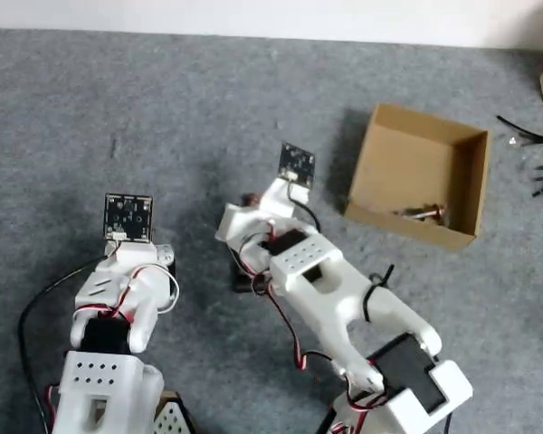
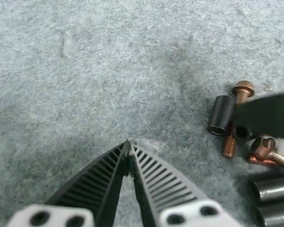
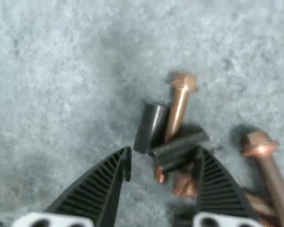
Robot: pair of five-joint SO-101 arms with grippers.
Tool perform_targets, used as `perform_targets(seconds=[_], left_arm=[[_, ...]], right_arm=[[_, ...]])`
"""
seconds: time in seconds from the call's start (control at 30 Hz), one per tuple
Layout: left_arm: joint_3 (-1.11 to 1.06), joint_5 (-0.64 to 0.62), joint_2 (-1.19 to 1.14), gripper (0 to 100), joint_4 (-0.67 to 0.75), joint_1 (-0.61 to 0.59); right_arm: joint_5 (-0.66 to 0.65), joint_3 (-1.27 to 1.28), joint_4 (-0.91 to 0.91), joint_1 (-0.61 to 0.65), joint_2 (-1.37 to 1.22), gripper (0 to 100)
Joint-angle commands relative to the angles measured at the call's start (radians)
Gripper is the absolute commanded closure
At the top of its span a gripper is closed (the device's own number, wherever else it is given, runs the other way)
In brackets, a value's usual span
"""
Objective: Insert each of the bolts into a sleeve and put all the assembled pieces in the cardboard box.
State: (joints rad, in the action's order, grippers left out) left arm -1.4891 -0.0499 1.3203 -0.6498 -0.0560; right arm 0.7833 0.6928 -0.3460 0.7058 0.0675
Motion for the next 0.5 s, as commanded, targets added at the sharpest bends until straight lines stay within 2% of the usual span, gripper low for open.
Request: perform_targets(seconds=[0.0, 0.47], left_arm=[[0.033, 0.006, 0.005, 99, 0.021, -0.012], [0.033, 0.006, 0.002, 99, 0.021, -0.012]], right_arm=[[0.008, -0.064, 0.027, -0.053, -0.01, 82.4], [0.009, -0.058, 0.024, -0.039, -0.134, 82.7]])
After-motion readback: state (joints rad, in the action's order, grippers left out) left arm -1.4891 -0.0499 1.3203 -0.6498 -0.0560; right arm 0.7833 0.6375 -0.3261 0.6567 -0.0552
